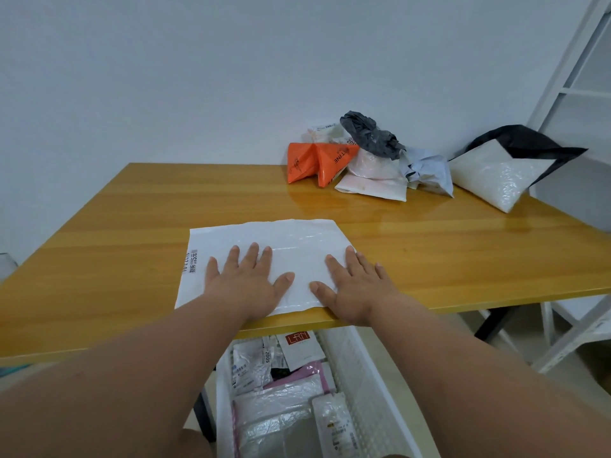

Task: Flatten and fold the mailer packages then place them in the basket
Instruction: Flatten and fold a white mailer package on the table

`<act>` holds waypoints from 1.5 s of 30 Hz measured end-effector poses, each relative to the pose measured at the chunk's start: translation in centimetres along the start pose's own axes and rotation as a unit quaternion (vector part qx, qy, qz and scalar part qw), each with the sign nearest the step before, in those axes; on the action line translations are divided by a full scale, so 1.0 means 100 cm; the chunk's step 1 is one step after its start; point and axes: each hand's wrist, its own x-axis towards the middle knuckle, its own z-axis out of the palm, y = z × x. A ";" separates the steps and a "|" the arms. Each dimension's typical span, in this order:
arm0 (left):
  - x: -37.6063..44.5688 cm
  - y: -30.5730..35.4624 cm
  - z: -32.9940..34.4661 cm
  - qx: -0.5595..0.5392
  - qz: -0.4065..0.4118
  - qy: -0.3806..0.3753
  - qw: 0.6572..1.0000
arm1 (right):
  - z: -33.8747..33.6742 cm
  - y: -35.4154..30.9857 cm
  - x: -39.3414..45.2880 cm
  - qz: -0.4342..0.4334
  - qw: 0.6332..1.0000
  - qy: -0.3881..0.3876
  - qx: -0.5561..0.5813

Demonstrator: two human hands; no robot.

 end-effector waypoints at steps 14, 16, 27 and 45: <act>-0.004 -0.003 -0.001 -0.017 0.019 -0.001 1.000 | -0.005 -0.004 -0.004 0.018 1.000 -0.024 -0.009; -0.006 -0.003 0.000 -0.023 0.026 0.036 0.999 | -0.005 -0.004 -0.006 0.014 0.999 -0.009 -0.028; -0.031 -0.005 -0.018 0.027 0.110 0.036 0.993 | -0.015 -0.039 -0.026 -0.108 0.991 0.082 0.025; -0.065 -0.009 -0.103 0.174 0.064 0.226 0.956 | -0.049 -0.048 -0.051 -0.074 0.984 0.121 0.108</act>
